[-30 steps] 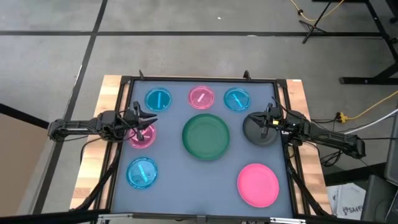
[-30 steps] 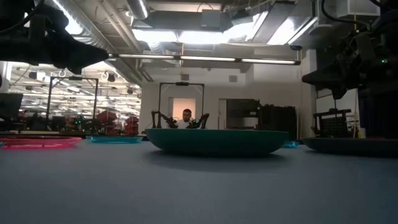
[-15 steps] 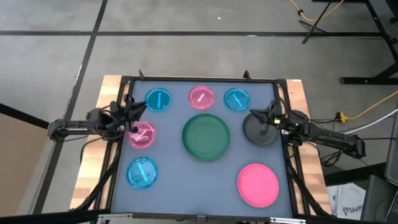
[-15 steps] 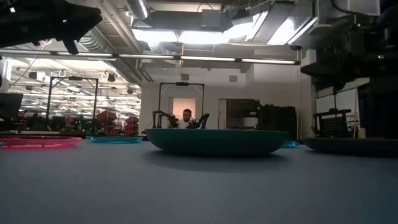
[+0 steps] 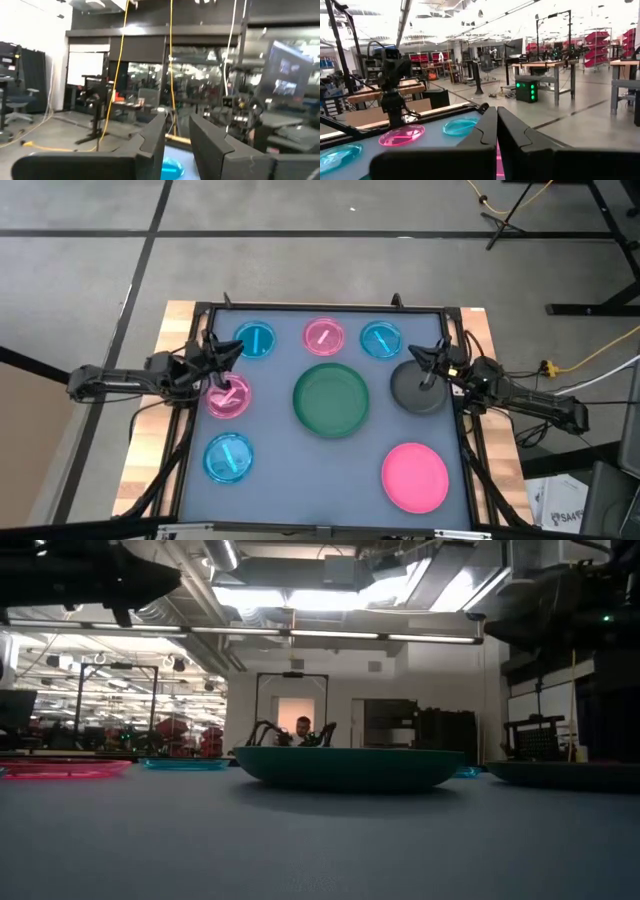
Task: Stack plastic plates
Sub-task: Stack the black plate on the green plate
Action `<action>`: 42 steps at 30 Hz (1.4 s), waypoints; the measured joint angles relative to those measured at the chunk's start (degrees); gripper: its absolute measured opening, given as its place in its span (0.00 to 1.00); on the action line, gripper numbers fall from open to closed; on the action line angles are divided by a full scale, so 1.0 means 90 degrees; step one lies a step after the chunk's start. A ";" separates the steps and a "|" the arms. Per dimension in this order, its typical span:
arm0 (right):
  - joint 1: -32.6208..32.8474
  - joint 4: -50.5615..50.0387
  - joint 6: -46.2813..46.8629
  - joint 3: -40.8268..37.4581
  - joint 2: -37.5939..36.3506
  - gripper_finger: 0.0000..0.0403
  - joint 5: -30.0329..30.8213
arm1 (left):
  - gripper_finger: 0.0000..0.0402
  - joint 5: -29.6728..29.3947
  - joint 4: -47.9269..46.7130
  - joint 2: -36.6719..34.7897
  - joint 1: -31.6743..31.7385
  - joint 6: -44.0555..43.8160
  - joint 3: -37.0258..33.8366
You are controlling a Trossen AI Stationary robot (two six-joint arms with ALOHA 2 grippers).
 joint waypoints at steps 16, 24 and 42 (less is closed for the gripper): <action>0.0000 -0.0047 -0.0146 0.0002 0.0411 0.01 -0.0005 | 0.21 0.0336 -0.0207 0.3389 -0.0001 -0.0068 0.1555; 0.0000 -0.0242 -0.0106 0.0002 0.0423 0.01 -0.0007 | 0.21 0.0548 -0.0143 0.4120 -0.0001 -0.0549 0.1846; -0.0002 -0.2668 0.0245 0.1853 0.2364 0.45 0.0514 | 0.21 0.0633 -0.0172 0.4808 0.0026 -0.0902 0.1850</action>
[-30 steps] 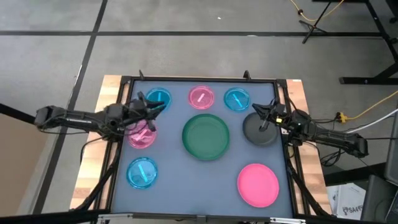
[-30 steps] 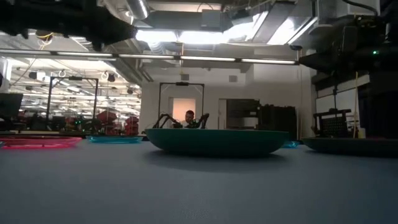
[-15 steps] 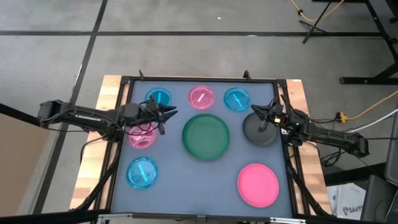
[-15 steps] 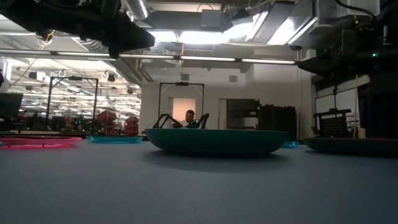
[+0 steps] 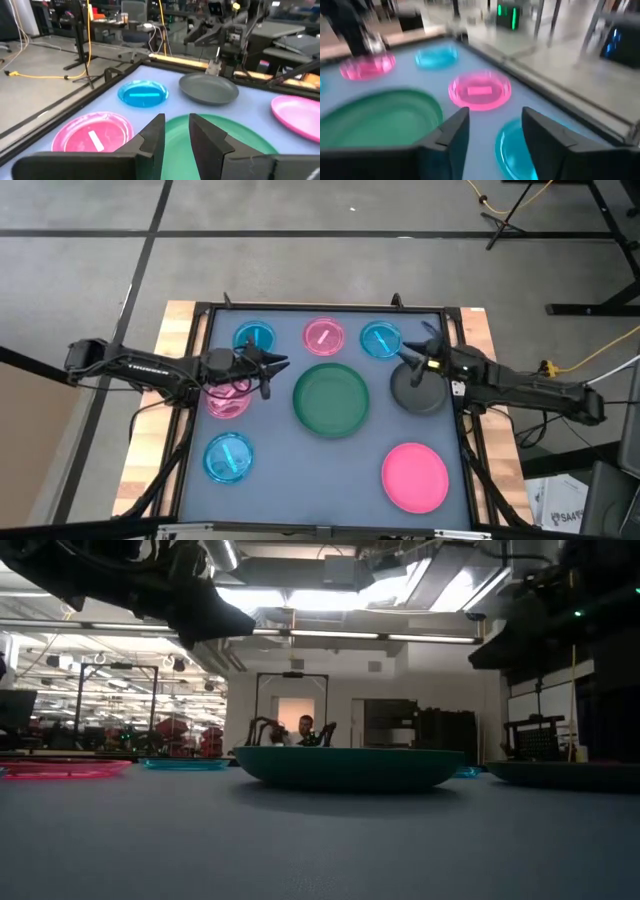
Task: Stack plastic plates
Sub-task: Stack the black plate on the green plate
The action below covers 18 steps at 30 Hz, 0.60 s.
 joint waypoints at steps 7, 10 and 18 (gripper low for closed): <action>0.0001 -0.2236 0.0069 0.1537 0.1937 0.50 -0.0310 | 0.21 0.0005 0.0010 0.0131 -0.0026 -0.0010 -0.0002; 0.0002 -0.2969 0.0014 0.2023 0.2538 0.50 -0.0482 | 0.21 0.0005 0.0017 0.0131 -0.0089 0.0002 0.0000; 0.0000 -0.4390 -0.0177 0.2826 0.3811 0.50 -0.0528 | 0.21 0.0008 0.0017 0.0128 -0.0144 0.0007 -0.0001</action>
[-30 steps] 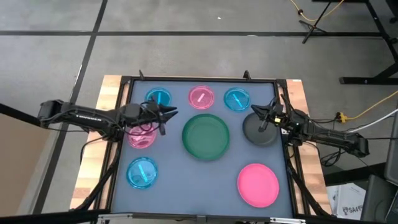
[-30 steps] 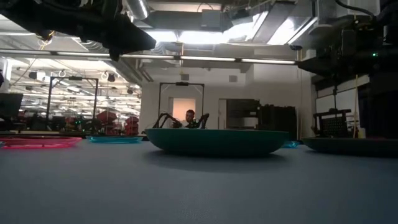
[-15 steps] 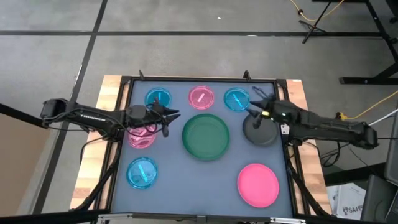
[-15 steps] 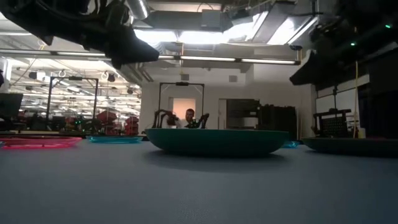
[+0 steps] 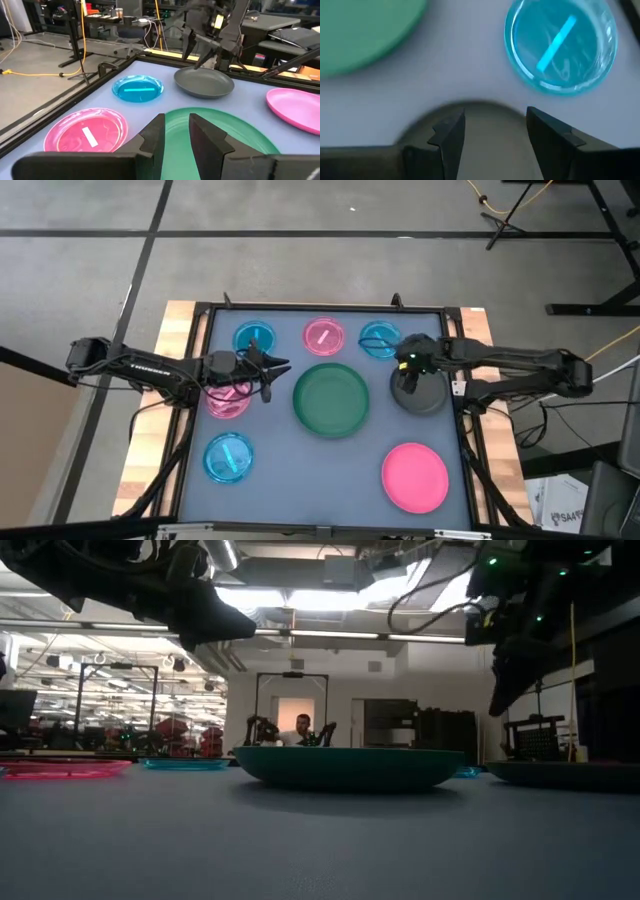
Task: Stack plastic plates
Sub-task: Stack the black plate on the green plate
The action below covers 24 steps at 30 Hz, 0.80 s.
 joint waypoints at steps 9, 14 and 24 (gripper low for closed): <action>-0.0651 -0.0875 -0.1774 0.0969 0.1661 0.50 -0.0110 | 0.21 0.0020 0.0000 -0.0002 0.0000 0.0000 -0.0001; -0.1216 -0.0882 -0.2760 0.1064 0.2261 0.50 -0.0406 | 0.21 0.0039 -0.0002 -0.0002 0.0000 0.0000 0.0000; -0.1469 -0.0755 -0.3515 0.1064 0.2771 0.50 -0.0605 | 0.21 0.0044 -0.0002 -0.0002 0.0010 0.0046 0.0000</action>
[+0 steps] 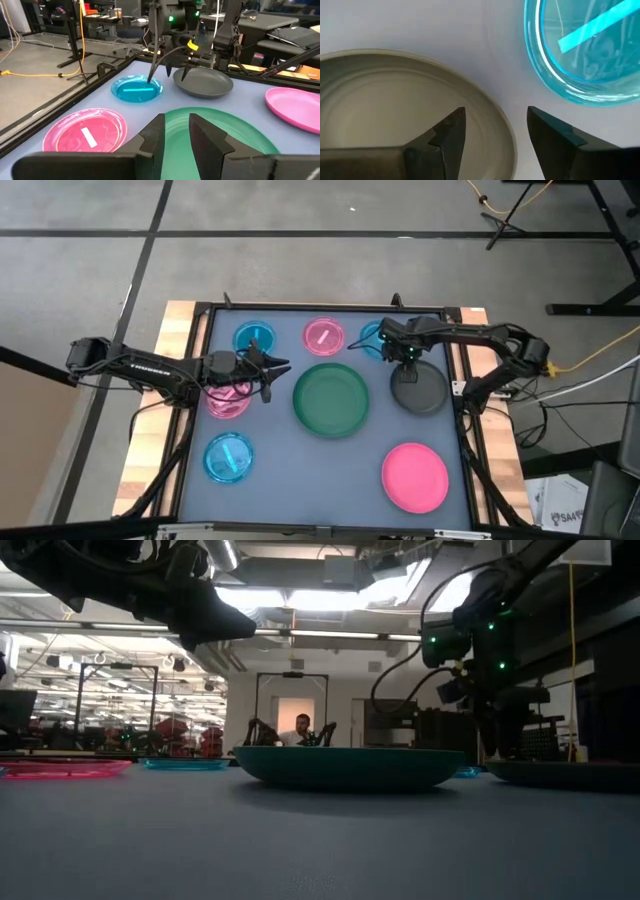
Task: Stack plastic plates
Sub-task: Stack the black plate on the green plate
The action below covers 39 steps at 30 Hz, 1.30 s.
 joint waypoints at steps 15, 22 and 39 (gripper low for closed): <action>0.0002 0.0139 -0.0316 0.0000 0.0731 0.36 0.0104 | 0.21 -0.0002 0.0002 0.0000 0.0000 0.0005 -0.0001; 0.0007 0.0085 -0.0565 0.0000 0.0733 0.12 0.0108 | 0.21 -0.0005 0.0002 0.0000 0.0000 0.0005 -0.0001; 0.0015 -0.0765 -0.0574 0.0561 0.0499 0.00 -0.0342 | 0.21 -0.0007 0.0000 0.0000 0.0000 0.0006 -0.0001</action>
